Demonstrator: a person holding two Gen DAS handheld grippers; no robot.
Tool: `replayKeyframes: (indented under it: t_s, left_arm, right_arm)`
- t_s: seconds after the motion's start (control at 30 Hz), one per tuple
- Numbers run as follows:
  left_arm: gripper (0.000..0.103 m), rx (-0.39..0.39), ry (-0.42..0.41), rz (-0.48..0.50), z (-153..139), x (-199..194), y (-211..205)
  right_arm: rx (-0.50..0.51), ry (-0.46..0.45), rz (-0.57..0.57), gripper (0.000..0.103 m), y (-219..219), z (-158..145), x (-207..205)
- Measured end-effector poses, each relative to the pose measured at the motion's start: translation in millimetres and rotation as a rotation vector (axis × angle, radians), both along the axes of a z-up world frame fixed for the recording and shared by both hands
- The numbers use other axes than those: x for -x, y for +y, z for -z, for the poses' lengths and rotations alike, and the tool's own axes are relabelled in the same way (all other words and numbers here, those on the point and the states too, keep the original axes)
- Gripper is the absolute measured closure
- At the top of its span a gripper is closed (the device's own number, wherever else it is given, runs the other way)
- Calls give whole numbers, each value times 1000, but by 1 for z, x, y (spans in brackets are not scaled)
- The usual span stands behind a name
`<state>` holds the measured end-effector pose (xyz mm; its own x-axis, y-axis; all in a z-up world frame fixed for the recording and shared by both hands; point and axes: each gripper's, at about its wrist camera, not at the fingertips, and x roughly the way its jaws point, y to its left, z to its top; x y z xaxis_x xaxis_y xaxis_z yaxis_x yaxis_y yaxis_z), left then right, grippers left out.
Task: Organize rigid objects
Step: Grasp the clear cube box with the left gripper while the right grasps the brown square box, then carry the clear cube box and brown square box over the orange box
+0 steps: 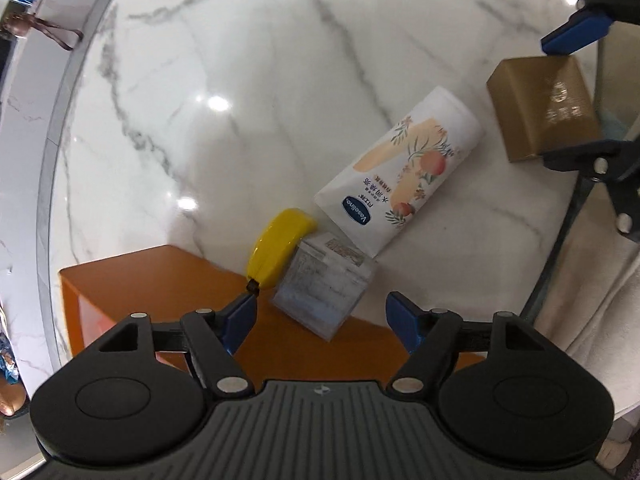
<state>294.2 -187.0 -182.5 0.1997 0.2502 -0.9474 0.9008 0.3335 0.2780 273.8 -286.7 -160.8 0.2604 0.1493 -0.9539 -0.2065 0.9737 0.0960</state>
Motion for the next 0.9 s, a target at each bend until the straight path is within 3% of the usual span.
replayKeyframes:
  t_s: [0.13, 0.23, 0.3, 0.6, 0.7, 0.8, 0.9]
  left_arm:
    - [15, -28, 17, 5, 13, -9, -1]
    - [25, -15, 37, -21, 19, -14, 1]
    - [26, 0, 43, -19, 18, -13, 1]
    - [25, 101, 97, -3, 7, 10, -4]
    - [15, 124, 75, 34, 2, 17, -2]
    - [13, 148, 5, 130, -8, 26, 2]
    - [13, 175, -3, 175, -15, 32, 7]
  right_arm:
    - [1, 9, -36, 31, 2, 6, -3]
    - [12, 7, -61, 33, 5, 9, -3]
    - [13, -2, -67, 35, 5, 10, -4]
    - [-32, -21, 115, 36, -18, 10, -12]
    - [-55, -7, 145, 37, -23, 9, -13]
    - [-125, 12, 145, 37, -28, 8, -14]
    - [-190, 3, 201, 36, -41, 5, -10]
